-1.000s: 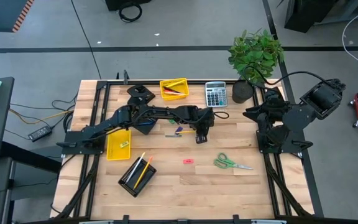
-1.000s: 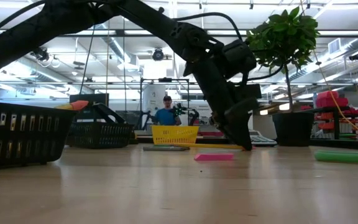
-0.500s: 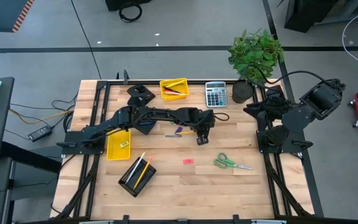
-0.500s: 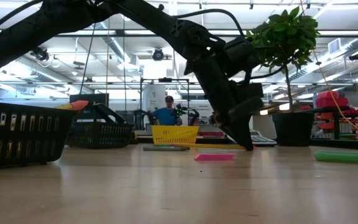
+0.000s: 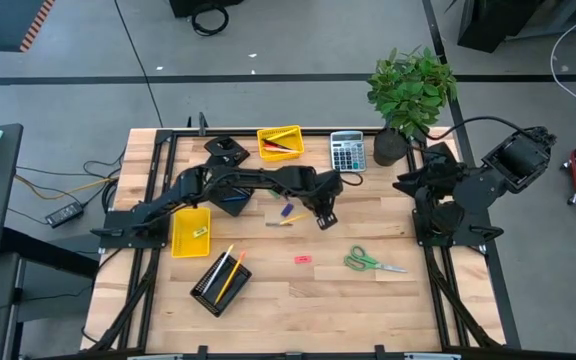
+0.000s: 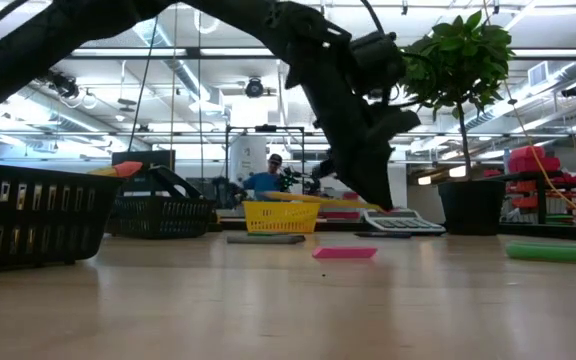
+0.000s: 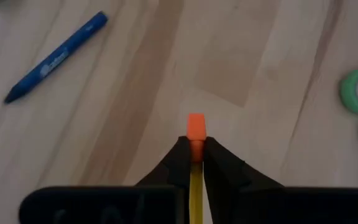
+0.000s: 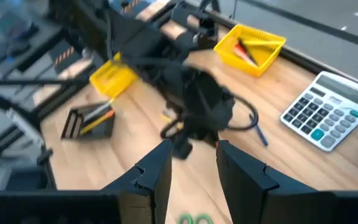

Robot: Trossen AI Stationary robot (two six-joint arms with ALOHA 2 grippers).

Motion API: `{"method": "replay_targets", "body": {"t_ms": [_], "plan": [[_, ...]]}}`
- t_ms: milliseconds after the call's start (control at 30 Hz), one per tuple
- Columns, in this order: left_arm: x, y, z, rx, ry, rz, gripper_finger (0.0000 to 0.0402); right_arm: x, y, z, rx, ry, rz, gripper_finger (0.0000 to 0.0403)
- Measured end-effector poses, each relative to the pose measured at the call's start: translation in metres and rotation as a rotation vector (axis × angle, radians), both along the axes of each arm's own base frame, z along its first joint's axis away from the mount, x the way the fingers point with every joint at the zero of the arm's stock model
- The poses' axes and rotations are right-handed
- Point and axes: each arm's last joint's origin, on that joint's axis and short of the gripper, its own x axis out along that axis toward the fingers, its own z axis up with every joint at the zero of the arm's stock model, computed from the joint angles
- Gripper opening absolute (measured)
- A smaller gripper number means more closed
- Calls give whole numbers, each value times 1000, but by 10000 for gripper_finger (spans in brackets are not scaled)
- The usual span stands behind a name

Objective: Sort crayons/erasers/pens/pencils in bins
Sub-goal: Put the yellow pencil into the bottom black basket

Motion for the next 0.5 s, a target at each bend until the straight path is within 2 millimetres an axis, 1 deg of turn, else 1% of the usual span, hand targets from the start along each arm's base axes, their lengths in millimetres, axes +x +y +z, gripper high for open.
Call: {"method": "replay_targets", "body": {"t_ms": [67,133,200,300,400,500], "plan": [[-2,-1,5,-12,-1,22,32,0,1,0,-4,22,37,133],[-5,-4,13,-25,2,45,35,0,1,-1,-13,35,59,133],[-8,-7,30,-39,-27,71,39,0,1,-1,-26,45,78,133],[-18,-15,48,-53,-4,91,35,-1,1,-1,-52,60,99,133],[-27,-27,66,11,2,141,31,-2,0,-2,-79,76,116,133],[-36,-45,96,135,-78,207,31,-4,-1,-4,-112,114,127,133]]}}
